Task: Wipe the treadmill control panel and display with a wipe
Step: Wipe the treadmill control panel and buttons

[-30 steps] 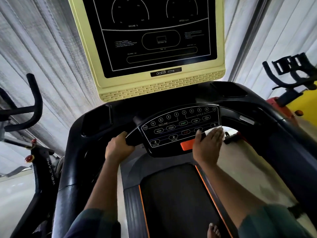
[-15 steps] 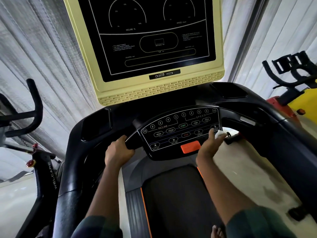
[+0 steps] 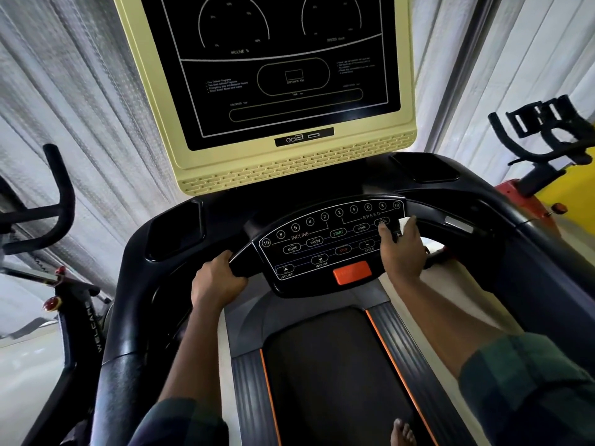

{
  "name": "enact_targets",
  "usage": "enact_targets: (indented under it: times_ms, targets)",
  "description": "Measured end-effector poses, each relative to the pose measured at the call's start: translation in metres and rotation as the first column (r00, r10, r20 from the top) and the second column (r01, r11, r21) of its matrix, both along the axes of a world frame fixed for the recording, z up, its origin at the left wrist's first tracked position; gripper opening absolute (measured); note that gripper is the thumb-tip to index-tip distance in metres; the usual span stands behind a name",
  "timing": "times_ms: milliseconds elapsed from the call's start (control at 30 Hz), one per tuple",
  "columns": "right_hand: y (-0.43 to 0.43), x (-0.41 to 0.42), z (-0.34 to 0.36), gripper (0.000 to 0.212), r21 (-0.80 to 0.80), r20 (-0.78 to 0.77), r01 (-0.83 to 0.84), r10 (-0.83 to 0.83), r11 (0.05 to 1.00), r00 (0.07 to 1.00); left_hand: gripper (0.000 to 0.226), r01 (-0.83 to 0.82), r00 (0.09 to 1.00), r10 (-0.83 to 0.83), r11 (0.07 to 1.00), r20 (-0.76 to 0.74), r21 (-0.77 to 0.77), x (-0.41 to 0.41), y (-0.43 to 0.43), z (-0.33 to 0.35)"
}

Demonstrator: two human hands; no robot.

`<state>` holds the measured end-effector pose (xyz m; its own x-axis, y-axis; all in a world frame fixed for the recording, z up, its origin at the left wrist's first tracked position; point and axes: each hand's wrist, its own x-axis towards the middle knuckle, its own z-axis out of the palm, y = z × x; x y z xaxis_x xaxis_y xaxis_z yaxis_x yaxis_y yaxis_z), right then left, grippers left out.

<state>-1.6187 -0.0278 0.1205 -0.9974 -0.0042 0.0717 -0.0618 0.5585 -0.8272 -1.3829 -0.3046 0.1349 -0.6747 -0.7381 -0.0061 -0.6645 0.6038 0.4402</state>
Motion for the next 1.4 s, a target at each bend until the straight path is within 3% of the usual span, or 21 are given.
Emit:
enact_targets:
  times_ms: [133, 267, 433, 567, 767, 833, 967, 1067, 1300, 1400]
  targets:
    - [0.002, 0.038, -0.011, 0.081, -0.161, 0.022, 0.047, -0.044, 0.986, 0.999, 0.026, -0.007, 1.000, 0.007, 1.000, 0.000, -0.008, -0.002, -0.002, -0.002]
    - [-0.027, 0.097, -0.016, 0.089, -0.352, 0.235, 0.154, -0.072, 0.923, 0.969, 0.024, -0.018, 1.000, 0.018, 0.999, 0.011, -0.027, -0.003, -0.002, -0.005]
    - [-0.056, 0.166, -0.029, 0.091, -0.505, 0.328, 0.068, 0.118, 0.861, 0.937, 0.027, -0.016, 1.000, 0.016, 1.000, 0.020, -0.025, -0.002, -0.004, -0.007]
    - [-0.050, 0.144, -0.022, 0.078, -0.616, 0.308, 0.155, 0.055, 0.773, 0.950, 0.024, -0.002, 1.000, 0.002, 1.000, 0.013, -0.009, 0.000, -0.004, -0.006]
    - [-0.065, 0.144, -0.005, 0.076, -0.663, 0.413, 0.335, -0.045, 0.670, 0.909, 0.025, 0.006, 1.000, -0.006, 1.000, 0.015, -0.011, 0.000, -0.005, -0.004]
    - [-0.079, 0.172, -0.004, 0.069, -0.621, 0.445, 0.354, -0.058, 0.699, 0.894, 0.026, 0.014, 1.000, -0.014, 1.000, 0.023, -0.006, 0.000, -0.006, -0.004]
    - [-0.103, 0.196, 0.011, 0.042, -0.350, 0.519, 0.380, -0.161, 0.856, 0.840, 0.032, 0.036, 0.999, -0.036, 0.999, 0.019, 0.029, 0.002, -0.007, -0.003]
    - [-0.113, 0.196, 0.022, 0.032, -0.251, 0.560, 0.276, -0.094, 0.928, 0.823, 0.037, 0.055, 0.998, -0.057, 0.995, 0.012, 0.078, 0.003, -0.008, -0.001]
    - [-0.120, 0.207, 0.022, 0.030, -0.267, 0.555, 0.166, 0.011, 0.949, 0.832, 0.042, 0.156, 0.987, -0.130, 0.929, -0.099, 0.336, 0.010, -0.015, 0.005]
    - [-0.114, 0.202, 0.036, 0.027, -0.278, 0.449, 0.129, 0.010, 0.952, 0.893, 0.042, 0.165, 0.976, -0.081, 0.882, -0.203, 0.442, 0.009, -0.015, 0.006]
